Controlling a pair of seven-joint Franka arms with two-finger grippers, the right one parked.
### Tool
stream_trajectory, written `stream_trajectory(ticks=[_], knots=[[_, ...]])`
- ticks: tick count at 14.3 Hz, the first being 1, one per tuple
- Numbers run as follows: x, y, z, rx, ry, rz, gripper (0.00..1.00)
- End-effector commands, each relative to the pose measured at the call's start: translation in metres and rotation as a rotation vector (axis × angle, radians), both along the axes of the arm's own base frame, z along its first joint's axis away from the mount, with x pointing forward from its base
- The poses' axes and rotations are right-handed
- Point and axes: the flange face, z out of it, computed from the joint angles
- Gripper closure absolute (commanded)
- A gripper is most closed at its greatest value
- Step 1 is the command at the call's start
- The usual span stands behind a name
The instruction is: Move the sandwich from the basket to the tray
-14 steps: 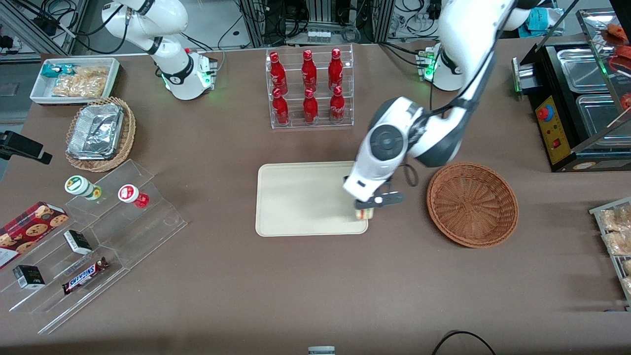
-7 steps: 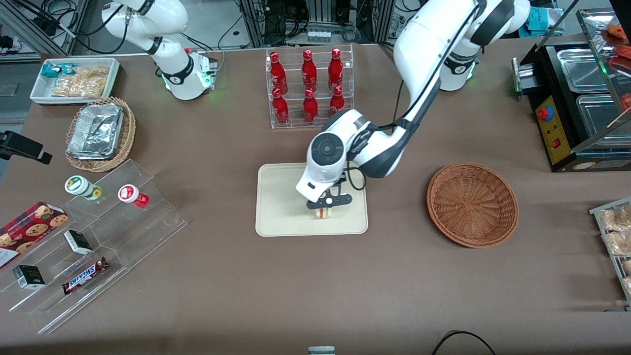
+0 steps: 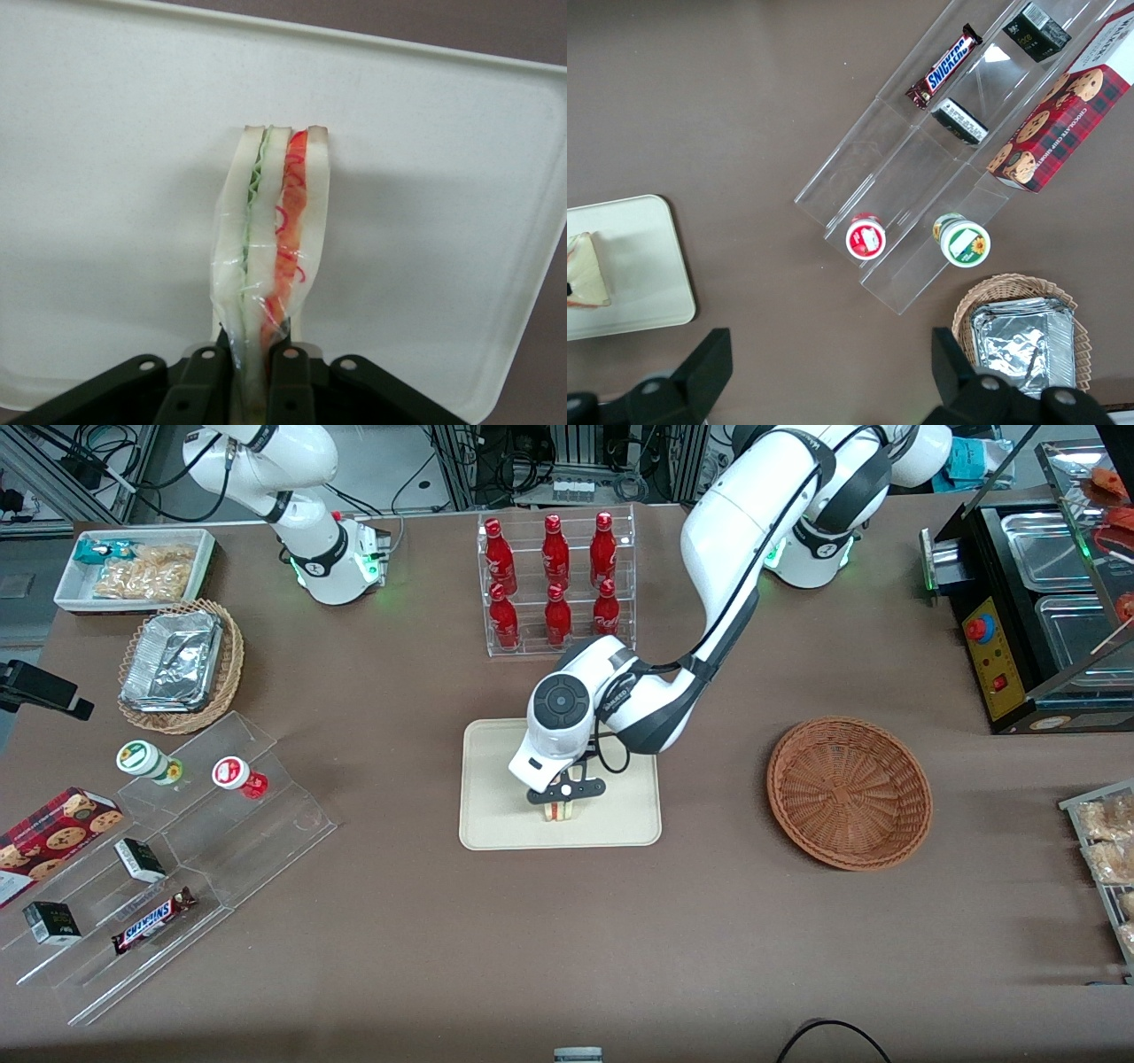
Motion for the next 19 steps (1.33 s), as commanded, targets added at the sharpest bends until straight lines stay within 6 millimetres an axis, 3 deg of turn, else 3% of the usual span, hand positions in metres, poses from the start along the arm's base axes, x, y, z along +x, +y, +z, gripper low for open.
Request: stream_trajectory(ticks=[1,4,7,10,11,12,14,16,19], knots=[[0.001,-0.008,0.015,-0.011,-0.023,0.014,0.0],[0.005,-0.002,0.028,-0.004,-0.034,0.015,0.0],[0.003,0.011,0.056,0.073,-0.055,-0.058,0.0],[0.01,0.038,0.072,0.168,-0.034,0.086,0.0],[0.014,0.058,0.073,0.188,-0.02,0.104,0.0],[0.025,0.092,0.079,0.199,-0.008,0.132,0.0],[0.025,0.135,0.091,0.203,0.016,0.046,0.0],[0.033,0.192,0.104,0.203,0.032,0.01,0.0],[0.023,0.267,0.134,0.193,0.043,-0.096,0.0]])
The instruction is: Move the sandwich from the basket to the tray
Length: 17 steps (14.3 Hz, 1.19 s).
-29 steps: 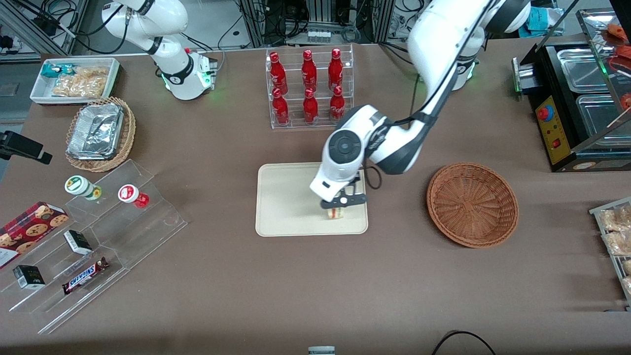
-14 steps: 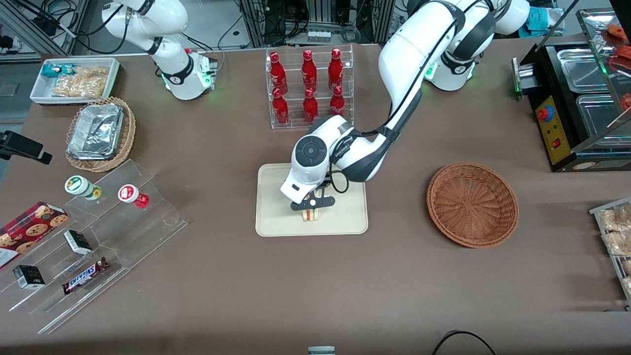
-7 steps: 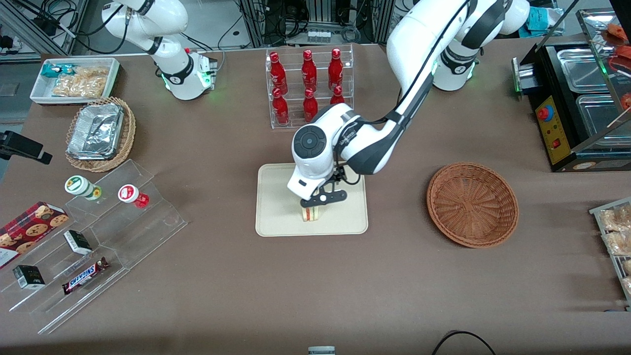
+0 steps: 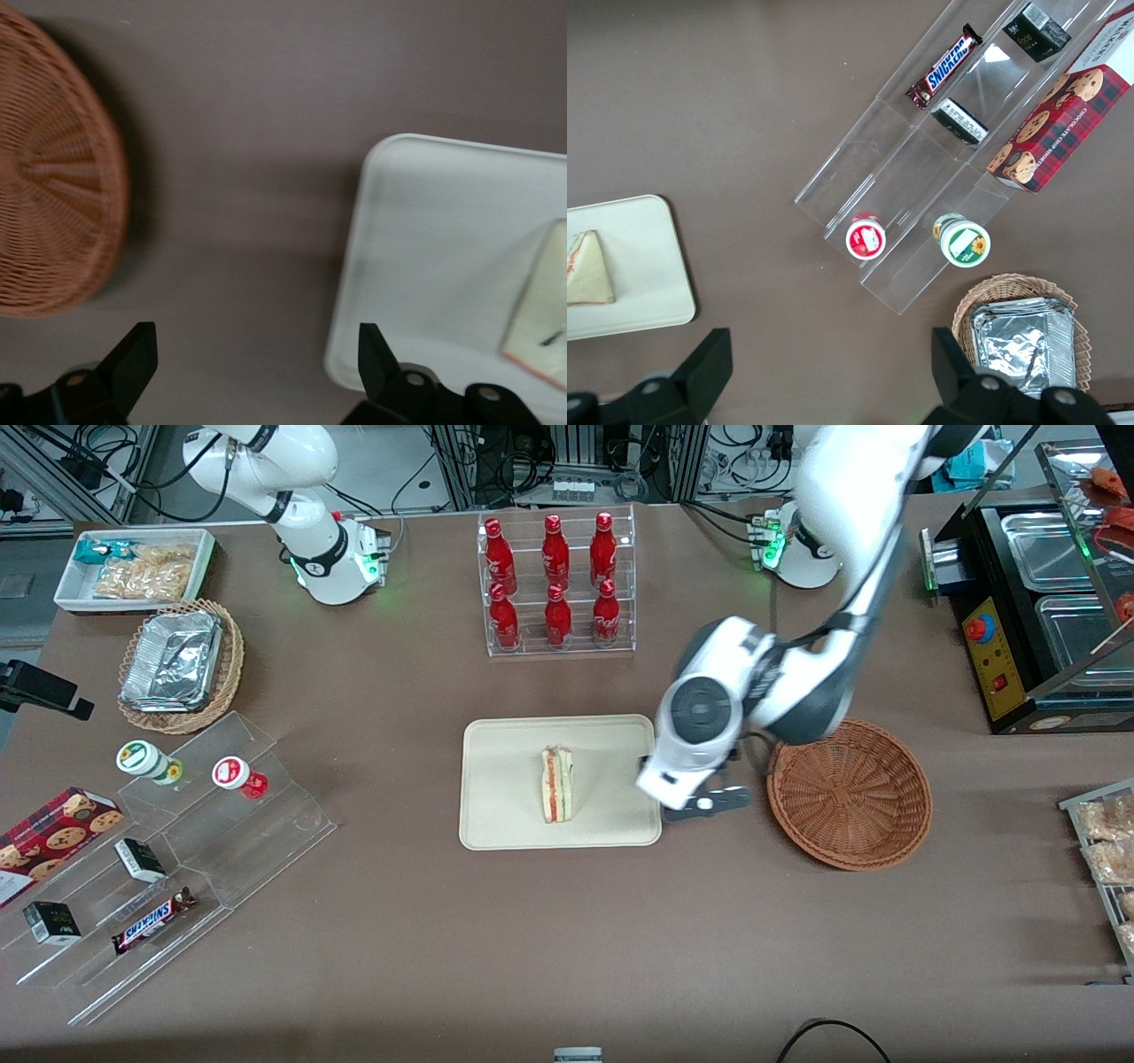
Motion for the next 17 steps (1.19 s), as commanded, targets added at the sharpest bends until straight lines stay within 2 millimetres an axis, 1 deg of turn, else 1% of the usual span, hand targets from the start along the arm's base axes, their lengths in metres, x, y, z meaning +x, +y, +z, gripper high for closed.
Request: stream_trajectory(ticks=[1,2,4,6,8,12,14,16,17], knots=[[-0.038,0.062,0.035,-0.012,0.017,-0.088,0.0],[-0.043,0.081,0.045,-0.022,0.023,-0.103,0.0],[-0.049,0.113,0.073,-0.021,0.061,-0.142,0.0],[-0.055,0.136,0.103,-0.031,0.089,-0.196,0.0],[-0.049,0.179,0.131,-0.05,0.086,-0.22,0.0],[-0.033,0.241,0.201,-0.089,0.046,-0.277,0.0],[-0.03,0.27,0.229,-0.091,-0.006,-0.263,0.0],[-0.033,0.28,0.244,-0.084,-0.037,-0.248,0.0],[-0.034,0.282,0.246,-0.083,-0.041,-0.239,0.0]])
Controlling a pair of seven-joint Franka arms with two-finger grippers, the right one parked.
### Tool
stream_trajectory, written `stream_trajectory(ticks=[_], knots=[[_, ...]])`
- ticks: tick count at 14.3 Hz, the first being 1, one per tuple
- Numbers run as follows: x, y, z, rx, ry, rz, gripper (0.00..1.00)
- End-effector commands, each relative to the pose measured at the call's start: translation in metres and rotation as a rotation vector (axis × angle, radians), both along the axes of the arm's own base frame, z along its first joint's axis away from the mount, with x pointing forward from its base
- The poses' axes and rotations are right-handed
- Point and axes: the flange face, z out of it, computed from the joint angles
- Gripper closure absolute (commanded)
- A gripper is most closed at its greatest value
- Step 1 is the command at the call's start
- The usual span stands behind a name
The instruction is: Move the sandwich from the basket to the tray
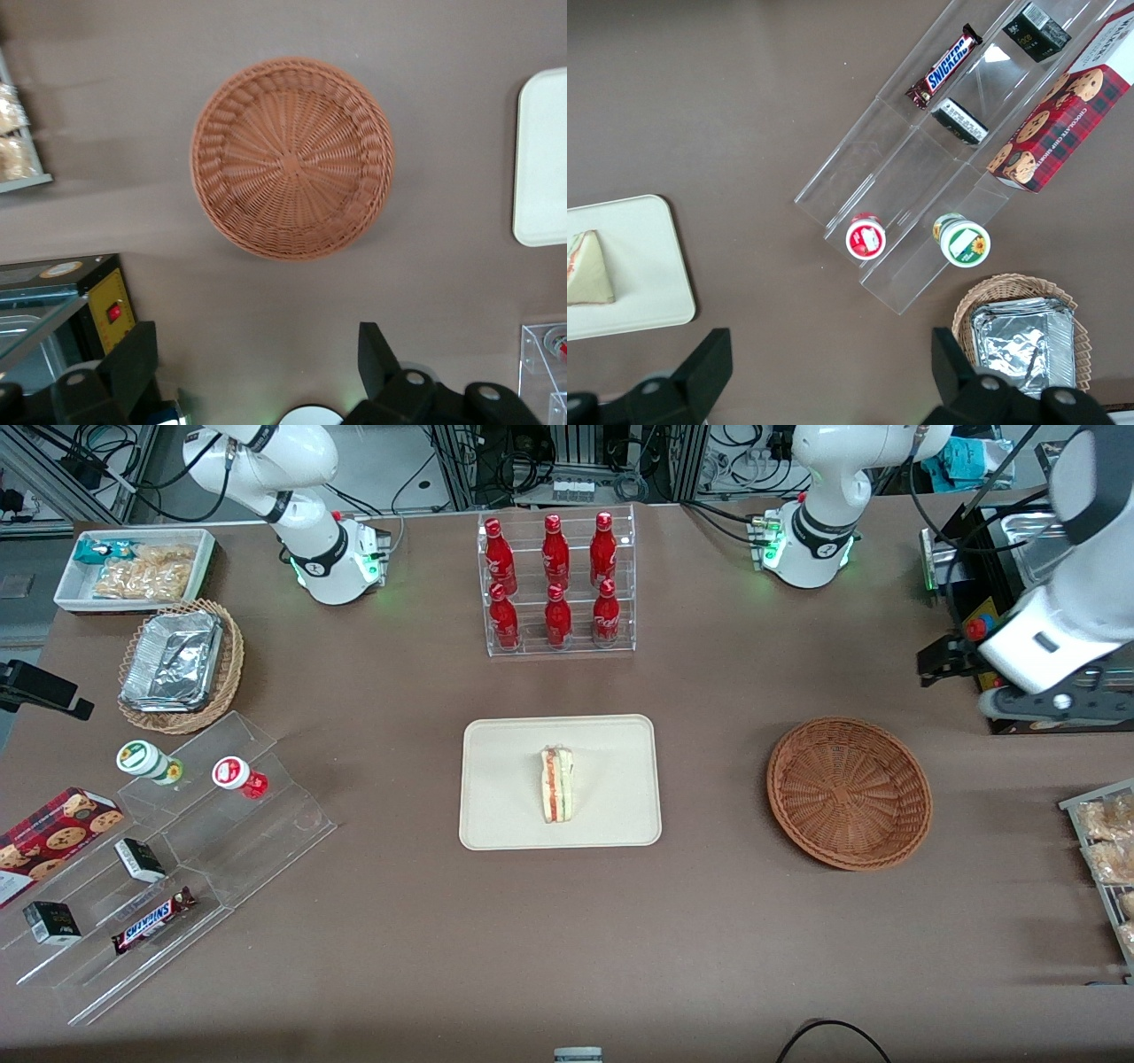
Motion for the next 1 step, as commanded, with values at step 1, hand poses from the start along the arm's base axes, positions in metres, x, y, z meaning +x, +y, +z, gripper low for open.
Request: stream_trajectory(ticks=[1], knots=[[-0.0055,-0.0009,0.0118,-0.01,-0.006,0.006,0.0]])
